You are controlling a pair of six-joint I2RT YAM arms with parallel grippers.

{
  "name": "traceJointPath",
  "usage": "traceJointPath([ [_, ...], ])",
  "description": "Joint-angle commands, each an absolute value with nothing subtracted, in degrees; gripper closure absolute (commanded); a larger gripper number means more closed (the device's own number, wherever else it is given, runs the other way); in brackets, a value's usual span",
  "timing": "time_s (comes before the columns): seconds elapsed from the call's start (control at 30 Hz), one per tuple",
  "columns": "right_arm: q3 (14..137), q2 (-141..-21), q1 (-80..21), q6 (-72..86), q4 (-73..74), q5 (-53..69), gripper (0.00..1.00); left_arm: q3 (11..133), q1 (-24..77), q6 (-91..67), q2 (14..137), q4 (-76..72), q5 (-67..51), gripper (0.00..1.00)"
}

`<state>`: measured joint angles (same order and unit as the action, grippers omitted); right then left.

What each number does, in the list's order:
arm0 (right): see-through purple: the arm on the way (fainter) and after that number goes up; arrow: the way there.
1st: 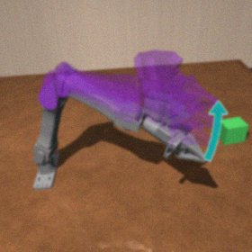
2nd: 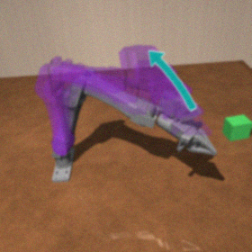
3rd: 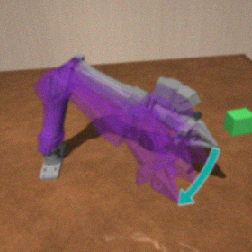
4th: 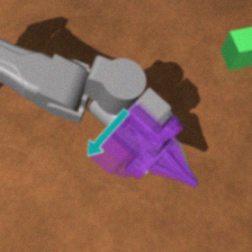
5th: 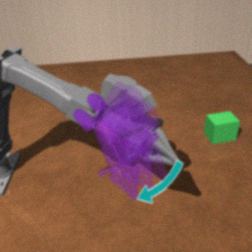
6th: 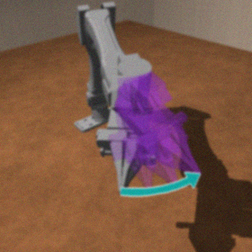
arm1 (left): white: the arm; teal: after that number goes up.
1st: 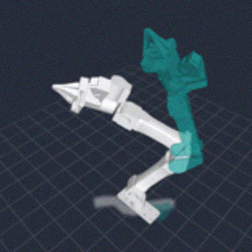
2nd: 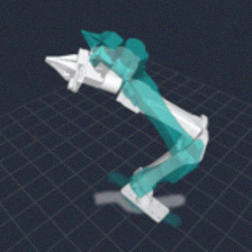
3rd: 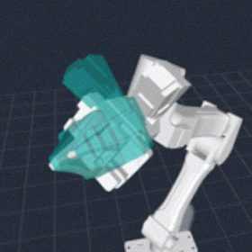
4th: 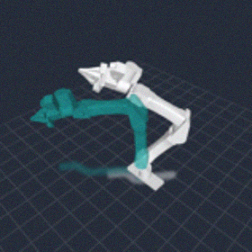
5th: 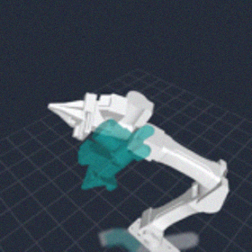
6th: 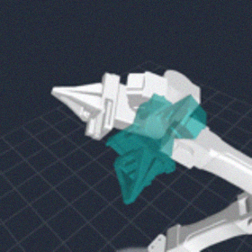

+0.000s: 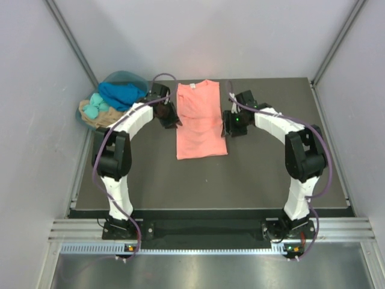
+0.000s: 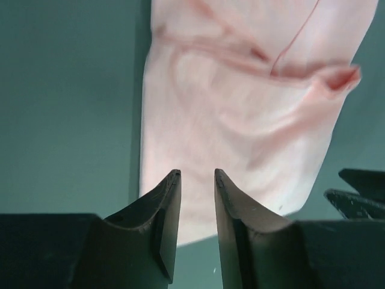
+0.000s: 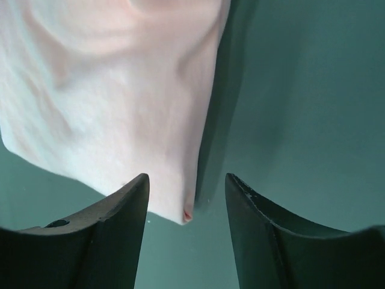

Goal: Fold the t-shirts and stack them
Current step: Fold the tshirt

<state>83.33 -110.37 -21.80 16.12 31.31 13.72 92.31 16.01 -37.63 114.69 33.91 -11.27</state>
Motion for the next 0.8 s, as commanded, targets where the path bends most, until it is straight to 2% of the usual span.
traceJointPath([
  [0.0, 76.93, -105.74, -22.24, 15.47, 27.6, 17.13, 0.46, 84.48, 16.52, -35.33, 107.94, 35.43, -12.31, 0.66],
  [0.03, 75.77, -105.12, -22.24, 14.95, 26.47, 18.88, 0.45, 82.46, 16.44, -34.64, 105.32, 34.98, -12.57, 0.65],
  [0.1, 72.88, -104.85, -22.15, 14.5, 24.97, 21.43, 0.47, 76.22, 16.35, -34.54, 102.76, 32.54, -11.87, 0.55],
  [0.27, 68.74, -104.5, -21.71, 12.13, 21.27, 25.75, 0.56, 64.36, 16.08, -36.21, 97.47, 24.71, -15.02, 0.5],
  [0.57, 65.74, -105.56, -19.78, 11.07, 17.32, 29.71, 0.6, 59.24, 16.08, -36.39, 100.98, 18.72, -16.96, 0.5],
  [0.67, 64.6, -105.64, -19.6, 11.25, 15.82, 30.06, 0.66, 58.8, 16.08, -35.86, 102.04, 17.76, -16.7, 0.51],
  [0.73, 64.07, -105.91, -19.34, 11.43, 15.56, 30.15, 0.73, 58.54, 16.08, -35.77, 102.92, 17.23, -16.96, 0.52],
  [0.77, 63.64, -105.91, -18.99, 11.69, 15.38, 30.15, 0.78, 58.62, 16.08, -35.68, 103.27, 17.31, -17.14, 0.56],
])
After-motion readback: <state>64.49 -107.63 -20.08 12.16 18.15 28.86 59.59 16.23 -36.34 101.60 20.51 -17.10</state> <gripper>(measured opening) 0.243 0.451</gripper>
